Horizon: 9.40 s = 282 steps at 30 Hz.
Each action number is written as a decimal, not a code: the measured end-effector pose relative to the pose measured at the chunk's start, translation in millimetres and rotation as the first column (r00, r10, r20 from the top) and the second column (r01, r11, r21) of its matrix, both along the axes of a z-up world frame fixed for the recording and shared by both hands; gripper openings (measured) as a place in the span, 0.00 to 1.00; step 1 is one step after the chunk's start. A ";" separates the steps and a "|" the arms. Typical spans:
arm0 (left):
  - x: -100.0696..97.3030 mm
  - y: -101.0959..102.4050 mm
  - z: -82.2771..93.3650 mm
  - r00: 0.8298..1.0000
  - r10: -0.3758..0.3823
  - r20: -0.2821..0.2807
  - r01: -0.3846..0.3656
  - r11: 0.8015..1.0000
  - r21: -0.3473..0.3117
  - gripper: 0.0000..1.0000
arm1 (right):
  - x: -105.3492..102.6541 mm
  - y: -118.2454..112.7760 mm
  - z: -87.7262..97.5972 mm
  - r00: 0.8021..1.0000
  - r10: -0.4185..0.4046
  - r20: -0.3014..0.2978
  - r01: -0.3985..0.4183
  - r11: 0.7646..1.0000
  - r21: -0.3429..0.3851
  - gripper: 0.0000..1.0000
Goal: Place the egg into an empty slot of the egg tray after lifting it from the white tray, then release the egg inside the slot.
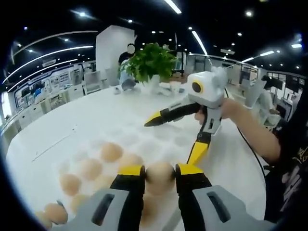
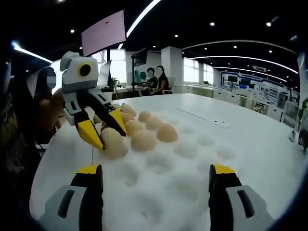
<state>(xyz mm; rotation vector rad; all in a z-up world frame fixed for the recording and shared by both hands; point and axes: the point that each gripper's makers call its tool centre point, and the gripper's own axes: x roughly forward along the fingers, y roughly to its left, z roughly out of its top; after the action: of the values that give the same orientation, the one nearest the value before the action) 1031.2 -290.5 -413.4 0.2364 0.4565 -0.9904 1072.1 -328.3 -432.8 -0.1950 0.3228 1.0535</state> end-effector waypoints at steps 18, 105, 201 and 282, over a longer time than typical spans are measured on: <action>16.8 -23.7 18.4 0.999 0.014 0.043 -0.008 0.991 -0.137 0.25 | 1.3 0.0 -0.3 1.000 -0.001 -0.002 0.001 1.000 -0.001 0.94; 21.9 96.9 40.3 0.963 0.268 0.009 -0.260 0.940 -0.220 0.27 | 4.4 4.4 -0.3 1.000 0.000 0.009 0.000 0.999 0.033 0.95; 12.4 225.7 53.1 0.878 0.450 0.160 -0.406 0.880 -0.248 0.39 | 9.5 14.0 1.9 1.000 0.000 0.018 -0.001 0.998 0.067 0.97; 55.3 8.0 -21.6 0.997 0.014 -0.072 -0.004 0.992 0.129 0.39 | 3.8 -6.7 0.1 1.000 -0.018 0.002 0.018 1.000 0.009 0.91</action>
<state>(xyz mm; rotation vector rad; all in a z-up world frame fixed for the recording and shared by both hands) 1086.6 -282.5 -435.0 0.3144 0.5884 -0.9642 1075.9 -335.1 -432.8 -0.1849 0.3169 1.0364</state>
